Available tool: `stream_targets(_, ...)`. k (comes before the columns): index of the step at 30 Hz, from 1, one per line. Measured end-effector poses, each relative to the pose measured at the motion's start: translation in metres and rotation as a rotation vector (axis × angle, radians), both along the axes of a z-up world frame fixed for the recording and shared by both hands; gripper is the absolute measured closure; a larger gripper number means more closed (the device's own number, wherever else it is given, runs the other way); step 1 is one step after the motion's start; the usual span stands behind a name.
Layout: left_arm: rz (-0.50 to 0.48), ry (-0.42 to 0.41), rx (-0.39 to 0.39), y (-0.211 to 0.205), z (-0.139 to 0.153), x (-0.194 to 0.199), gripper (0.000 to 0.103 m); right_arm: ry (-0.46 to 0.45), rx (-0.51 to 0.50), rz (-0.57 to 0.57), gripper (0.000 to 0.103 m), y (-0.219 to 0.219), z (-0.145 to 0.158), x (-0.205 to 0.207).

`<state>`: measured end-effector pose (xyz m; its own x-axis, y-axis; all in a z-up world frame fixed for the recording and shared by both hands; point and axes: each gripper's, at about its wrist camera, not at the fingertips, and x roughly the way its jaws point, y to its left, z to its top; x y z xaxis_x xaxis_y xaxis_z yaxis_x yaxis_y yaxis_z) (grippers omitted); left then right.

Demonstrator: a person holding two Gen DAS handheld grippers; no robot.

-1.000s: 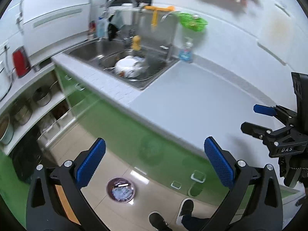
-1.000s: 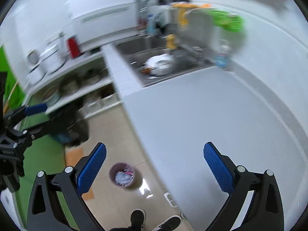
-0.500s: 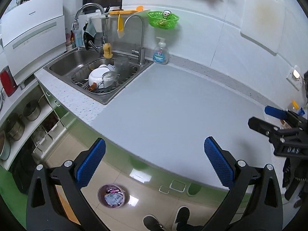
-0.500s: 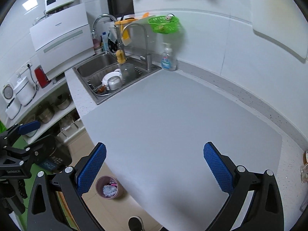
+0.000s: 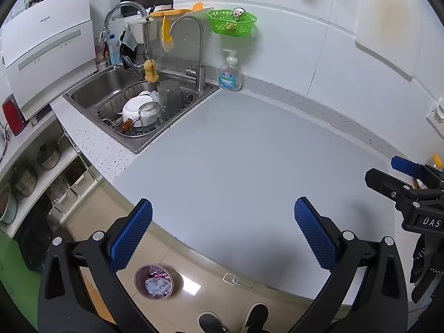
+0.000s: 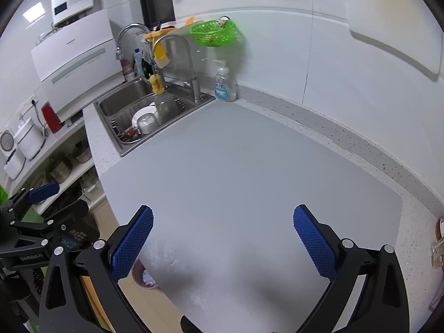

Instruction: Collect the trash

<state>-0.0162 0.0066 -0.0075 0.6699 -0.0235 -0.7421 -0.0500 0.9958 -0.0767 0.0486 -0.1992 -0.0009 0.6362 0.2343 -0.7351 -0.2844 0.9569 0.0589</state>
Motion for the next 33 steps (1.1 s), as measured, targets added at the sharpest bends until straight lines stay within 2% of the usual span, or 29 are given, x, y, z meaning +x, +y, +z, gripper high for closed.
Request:
stream_targets(14, 0.023, 0.032, 0.035, 0.009, 0.002, 0.017, 0.003, 0.023, -0.019, 0.019, 0.006, 0.007, -0.005, 0.014)
stream_targets(33, 0.029, 0.056, 0.035, 0.019, -0.001, 0.020, 0.003, 0.041, -0.026, 0.042, 0.006, 0.020, -0.008, 0.021)
